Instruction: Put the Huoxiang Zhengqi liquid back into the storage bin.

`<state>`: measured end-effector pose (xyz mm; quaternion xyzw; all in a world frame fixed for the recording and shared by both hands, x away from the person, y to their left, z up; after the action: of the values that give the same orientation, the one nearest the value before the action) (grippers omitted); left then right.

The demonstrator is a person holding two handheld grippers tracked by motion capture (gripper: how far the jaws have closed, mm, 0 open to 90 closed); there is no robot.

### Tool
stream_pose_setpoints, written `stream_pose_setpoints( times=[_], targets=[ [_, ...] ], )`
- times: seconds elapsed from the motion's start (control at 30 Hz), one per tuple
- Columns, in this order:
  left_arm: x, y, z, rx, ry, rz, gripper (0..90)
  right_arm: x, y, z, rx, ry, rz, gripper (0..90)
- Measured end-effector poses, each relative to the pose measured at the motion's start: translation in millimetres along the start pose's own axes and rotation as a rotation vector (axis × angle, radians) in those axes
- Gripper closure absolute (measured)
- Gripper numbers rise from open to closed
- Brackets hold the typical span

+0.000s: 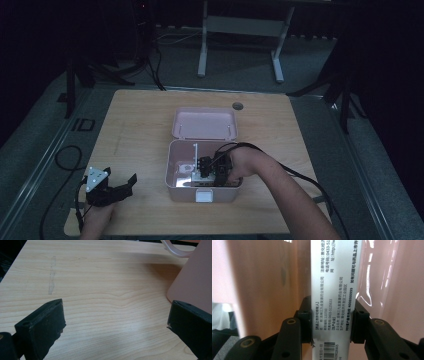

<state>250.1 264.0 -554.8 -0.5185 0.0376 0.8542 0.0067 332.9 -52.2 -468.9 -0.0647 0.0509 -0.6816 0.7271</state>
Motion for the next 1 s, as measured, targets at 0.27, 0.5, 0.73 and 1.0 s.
stream_pose_setpoints(
  times=[0.27,0.5,0.73,1.0],
  targets=[
    [0.0,0.1,0.3,0.002,0.001,0.001,1.4,-0.4,4.5,-4.3,-0.01,0.0,-0.003,61.8],
    [-0.2,-0.3,0.4,0.003,0.004,0.006,1.4,-1.2,7.5,-6.5,-0.016,0.011,-0.013,61.7],
    [-0.3,-0.4,0.6,0.003,0.005,0.006,1.4,-1.7,8.2,-6.5,-0.021,0.003,-0.018,61.0],
    [-0.4,-0.4,0.6,0.002,0.006,0.006,1.4,1.1,8.1,3.7,-0.013,0.024,-0.026,53.3]
  ],
)
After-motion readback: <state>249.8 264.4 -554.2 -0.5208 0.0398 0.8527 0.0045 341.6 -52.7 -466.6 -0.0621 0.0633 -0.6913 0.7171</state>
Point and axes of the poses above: each handheld gripper's, and its own axes: z roughly backward along the jaws, x roughly out of its underside, y roughly to its right, the point moved 2 cm from there along -z, roughly forward along the jaws, and after that the axes turned 11 degrees about -x, right-handed, at the moved point
